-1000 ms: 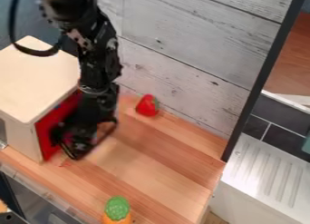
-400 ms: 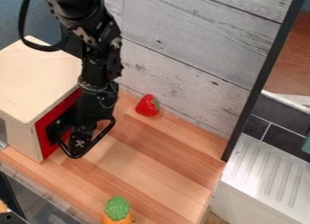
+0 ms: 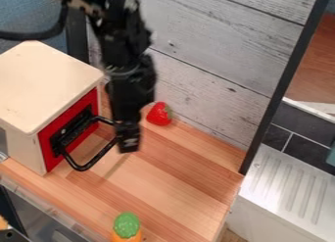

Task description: Close the drawer

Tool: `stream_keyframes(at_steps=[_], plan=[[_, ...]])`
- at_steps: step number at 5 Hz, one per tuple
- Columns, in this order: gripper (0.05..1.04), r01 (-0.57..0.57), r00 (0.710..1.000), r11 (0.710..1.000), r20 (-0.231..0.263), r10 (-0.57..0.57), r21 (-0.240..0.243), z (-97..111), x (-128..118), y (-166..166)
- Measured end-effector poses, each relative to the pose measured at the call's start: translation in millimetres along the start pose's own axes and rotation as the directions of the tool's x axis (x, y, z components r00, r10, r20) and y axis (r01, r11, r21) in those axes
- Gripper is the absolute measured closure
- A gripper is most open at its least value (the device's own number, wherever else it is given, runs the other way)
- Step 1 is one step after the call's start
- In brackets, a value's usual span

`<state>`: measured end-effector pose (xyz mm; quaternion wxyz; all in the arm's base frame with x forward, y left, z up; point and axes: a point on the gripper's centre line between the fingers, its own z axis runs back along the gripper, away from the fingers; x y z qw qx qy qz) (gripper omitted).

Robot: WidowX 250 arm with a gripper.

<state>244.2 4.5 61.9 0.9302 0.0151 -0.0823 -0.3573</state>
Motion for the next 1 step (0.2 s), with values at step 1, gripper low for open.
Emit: stream_keyframes(at_steps=[1], plan=[[0.084, -0.243, 0.967, 0.969, -0.061, 0.246, 0.052, 13.3, 5.4, -15.0]])
